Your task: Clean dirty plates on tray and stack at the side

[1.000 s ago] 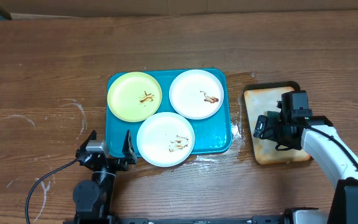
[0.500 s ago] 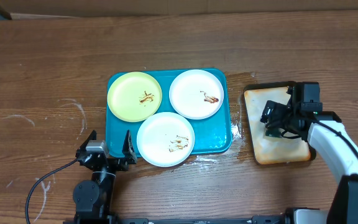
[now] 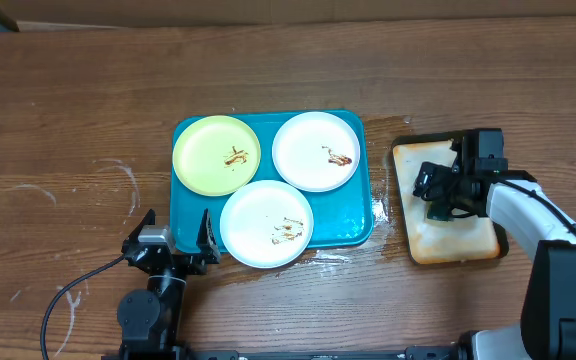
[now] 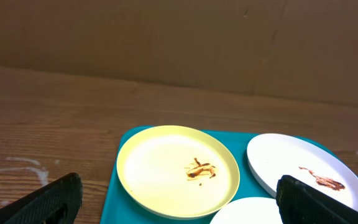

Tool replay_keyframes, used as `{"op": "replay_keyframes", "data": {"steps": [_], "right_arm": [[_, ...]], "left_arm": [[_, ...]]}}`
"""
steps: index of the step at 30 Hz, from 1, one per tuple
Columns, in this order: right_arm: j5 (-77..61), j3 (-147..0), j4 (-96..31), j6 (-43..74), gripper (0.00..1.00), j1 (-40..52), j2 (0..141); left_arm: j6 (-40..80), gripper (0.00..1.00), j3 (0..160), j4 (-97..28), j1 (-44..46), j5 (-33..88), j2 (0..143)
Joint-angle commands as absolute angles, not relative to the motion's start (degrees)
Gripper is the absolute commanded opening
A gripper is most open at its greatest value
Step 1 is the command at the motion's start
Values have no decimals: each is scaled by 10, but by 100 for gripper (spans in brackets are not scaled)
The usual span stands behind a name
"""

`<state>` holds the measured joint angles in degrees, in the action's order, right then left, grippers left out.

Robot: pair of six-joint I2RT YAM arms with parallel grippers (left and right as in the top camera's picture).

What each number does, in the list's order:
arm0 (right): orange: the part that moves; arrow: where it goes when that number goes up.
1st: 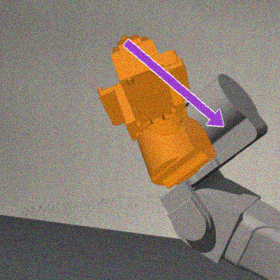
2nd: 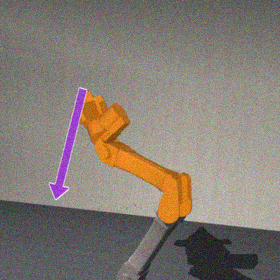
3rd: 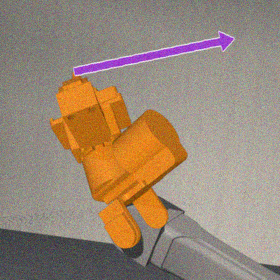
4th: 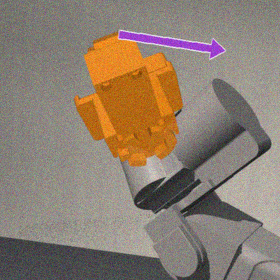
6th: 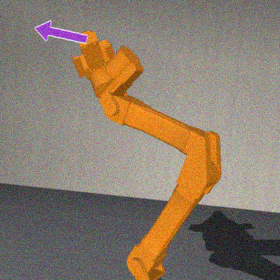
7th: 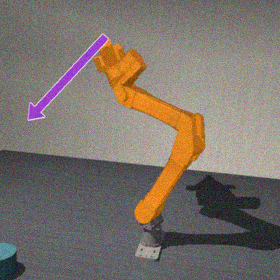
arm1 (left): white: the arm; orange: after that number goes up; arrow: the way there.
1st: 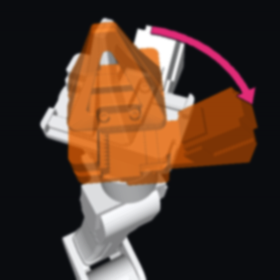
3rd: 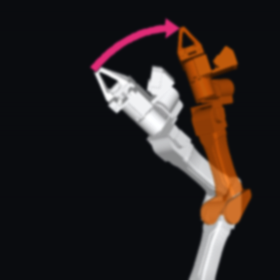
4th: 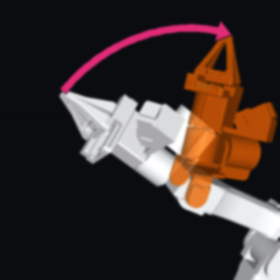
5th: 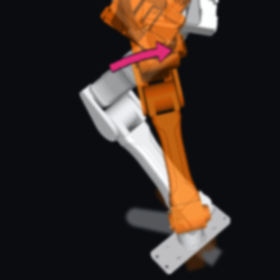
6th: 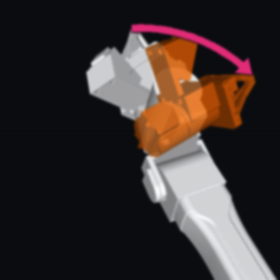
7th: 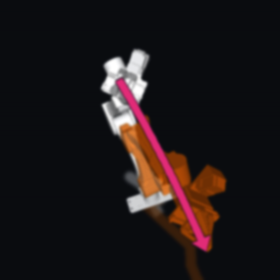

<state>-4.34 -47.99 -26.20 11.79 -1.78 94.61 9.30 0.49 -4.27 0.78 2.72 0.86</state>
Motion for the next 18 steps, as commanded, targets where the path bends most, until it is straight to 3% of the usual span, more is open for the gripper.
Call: {"op": "replay_keyframes", "data": {"steps": [1,3,7,8,9,11,12,13,14,15,18], "right_arm": [[-61,-500,-263,120,68,-15,958],[-61,-505,-267,122,45,-15,958],[-61,-507,-270,122,28,-15,958],[-60,-507,-272,122,13,-15,958],[-61,-507,-272,123,7,-16,958],[-60,-507,-273,124,6,-16,958],[-60,-507,-273,124,9,-16,958],[-60,-507,-273,124,26,-16,958],[-60,-507,-274,126,79,-16,958],[-60,-507,-274,126,100,-16,958],[-55,-507,-274,127,100,-16,958]], "left_arm": [[92,100,3,-43,9,25,3],[92,100,3,-43,9,25,3],[92,100,3,-43,9,25,3],[92,100,3,-43,9,25,3],[92,100,3,-43,9,25,3],[92,100,3,-43,9,25,3],[92,100,3,-43,9,25,3],[92,100,3,-43,9,25,3],[92,100,3,-43,9,25,3],[92,100,3,-43,9,25,3],[92,100,3,-43,9,25,3]]}}
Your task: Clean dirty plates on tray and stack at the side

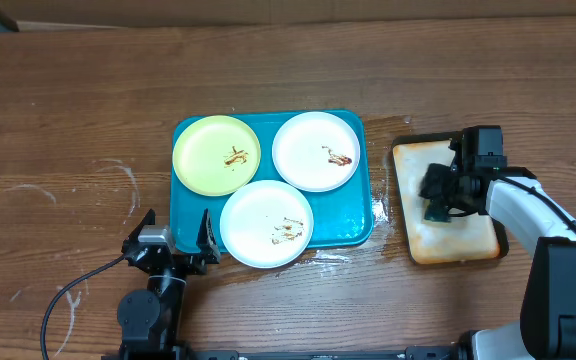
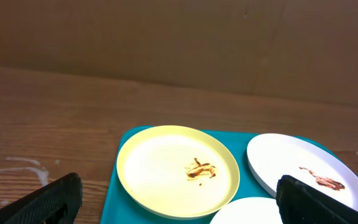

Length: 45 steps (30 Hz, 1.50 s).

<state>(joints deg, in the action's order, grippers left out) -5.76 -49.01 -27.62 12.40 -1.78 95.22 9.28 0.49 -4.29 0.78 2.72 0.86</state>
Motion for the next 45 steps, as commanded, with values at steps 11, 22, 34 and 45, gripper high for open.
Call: {"op": "replay_keyframes", "data": {"steps": [11,22,34,45], "right_arm": [[-17,-666,-450,124,100,-16,957],[-28,-686,-617,182,79,-16,957],[-132,-686,-624,69,78,9,1017],[-134,-686,-647,24,79,-20,1042]], "left_arm": [[92,100,3,-43,9,25,3],[92,100,3,-43,9,25,3],[92,100,3,-43,9,25,3],[92,100,3,-43,9,25,3]]}}
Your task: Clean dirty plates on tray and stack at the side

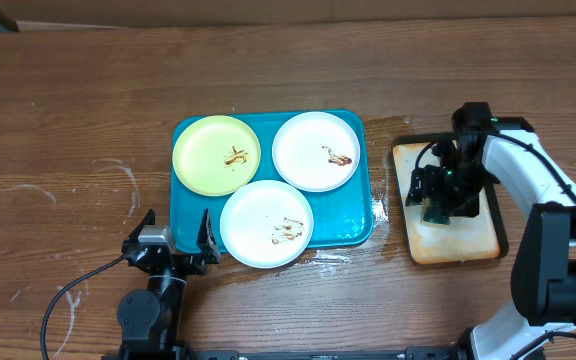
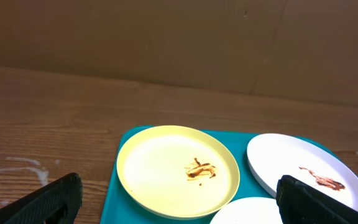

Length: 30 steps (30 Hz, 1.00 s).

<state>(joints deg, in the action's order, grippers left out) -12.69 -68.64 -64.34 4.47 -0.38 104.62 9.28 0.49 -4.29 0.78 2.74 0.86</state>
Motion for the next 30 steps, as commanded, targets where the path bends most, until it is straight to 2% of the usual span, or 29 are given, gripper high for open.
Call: {"op": "replay_keyframes", "data": {"steps": [1,5,8,11,13,22,30], "right_arm": [[-132,-686,-648,11,76,-20,1042],[-127,-686,-643,3,65,-21,1042],[-128,-686,-634,3,66,-20,1042],[-128,-686,-619,3,79,-20,1042],[-127,-686,-609,4,83,-21,1042],[-127,-686,-594,4,74,-21,1043],[-122,-682,-596,4,76,-21,1043]], "left_arm": [[92,100,3,-43,9,25,3],[92,100,3,-43,9,25,3],[92,100,3,-43,9,25,3],[92,100,3,-43,9,25,3],[92,100,3,-43,9,25,3],[92,100,3,-43,9,25,3],[92,100,3,-43,9,25,3]]}}
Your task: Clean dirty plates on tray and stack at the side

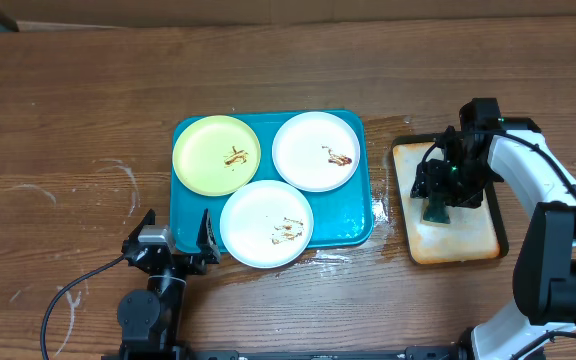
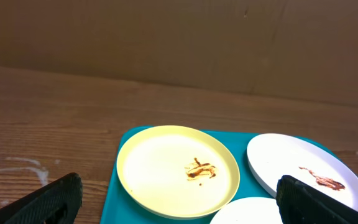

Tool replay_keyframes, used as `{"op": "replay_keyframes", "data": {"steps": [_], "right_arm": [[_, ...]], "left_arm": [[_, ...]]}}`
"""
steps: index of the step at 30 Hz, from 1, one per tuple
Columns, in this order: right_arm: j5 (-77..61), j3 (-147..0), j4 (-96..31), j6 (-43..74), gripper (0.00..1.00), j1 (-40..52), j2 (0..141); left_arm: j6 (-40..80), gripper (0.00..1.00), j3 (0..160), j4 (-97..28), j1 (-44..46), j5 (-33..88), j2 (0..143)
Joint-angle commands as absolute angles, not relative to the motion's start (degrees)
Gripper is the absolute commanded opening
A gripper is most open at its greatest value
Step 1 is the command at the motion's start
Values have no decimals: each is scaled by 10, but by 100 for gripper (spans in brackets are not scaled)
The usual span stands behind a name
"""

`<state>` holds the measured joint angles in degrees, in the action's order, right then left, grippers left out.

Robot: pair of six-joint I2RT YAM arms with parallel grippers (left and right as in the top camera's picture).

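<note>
Three dirty plates lie on a teal tray [image 1: 190, 200]. The yellow plate [image 1: 216, 154] is at the back left, also seen in the left wrist view [image 2: 166, 177]. One white plate [image 1: 316, 150] is at the back right [image 2: 303, 171]. The other white plate [image 1: 266, 223] is at the front. All carry brown smears. My left gripper [image 1: 173, 240] rests open at the tray's front left corner, its midpoint [image 2: 176, 193] facing the yellow plate. My right gripper [image 1: 438, 195] points down over a yellowish pad [image 1: 463, 235], shut on a green sponge [image 1: 436, 210].
The pad lies in a black holder [image 1: 408, 140] right of the tray. Water is spilled on the wood [image 1: 383, 215] between tray and holder. Pale scuff marks [image 1: 118, 180] show on the table left of the tray. A cardboard wall [image 2: 179, 37] stands behind.
My right gripper has shifted slightly toward the back of the pad, with the green sponge now hanging more upright below it. The left gripper and the plates have not moved.
My right gripper first lay low across the pad, pointing left, and stayed so at the second moment. By 1.0 s ago the arm had swung round and the gripper pointed down with the green sponge. Now it stands slightly further back. Plates and left arm stayed still.
</note>
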<state>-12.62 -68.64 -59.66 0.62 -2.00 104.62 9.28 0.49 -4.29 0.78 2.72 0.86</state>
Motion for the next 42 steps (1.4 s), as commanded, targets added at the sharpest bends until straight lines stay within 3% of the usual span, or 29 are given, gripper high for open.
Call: {"op": "replay_keyframes", "data": {"steps": [1,13,15,17,22,24,30,37,40,42], "right_arm": [[-119,-679,-596,4,76,-21,1043],[-97,-663,-583,15,72,-21,1043],[-97,-663,-581,15,55,-21,1043],[-97,-663,-582,15,33,-21,1043],[-97,-663,-582,17,41,-21,1043],[-97,-662,-582,19,49,-20,1043],[-102,-643,-566,29,48,-20,1043],[-104,-639,-558,33,32,-20,1043],[-103,-639,-555,35,9,-20,1043],[-99,-639,-551,48,4,-20,1043]], "left_arm": [[92,100,3,-43,9,25,3],[92,100,3,-43,9,25,3],[92,100,3,-43,9,25,3],[92,100,3,-43,9,25,3],[92,100,3,-43,9,25,3],[92,100,3,-43,9,25,3],[92,100,3,-43,9,25,3],[92,100,3,-43,9,25,3],[92,100,3,-43,9,25,3],[92,100,3,-43,9,25,3]]}}
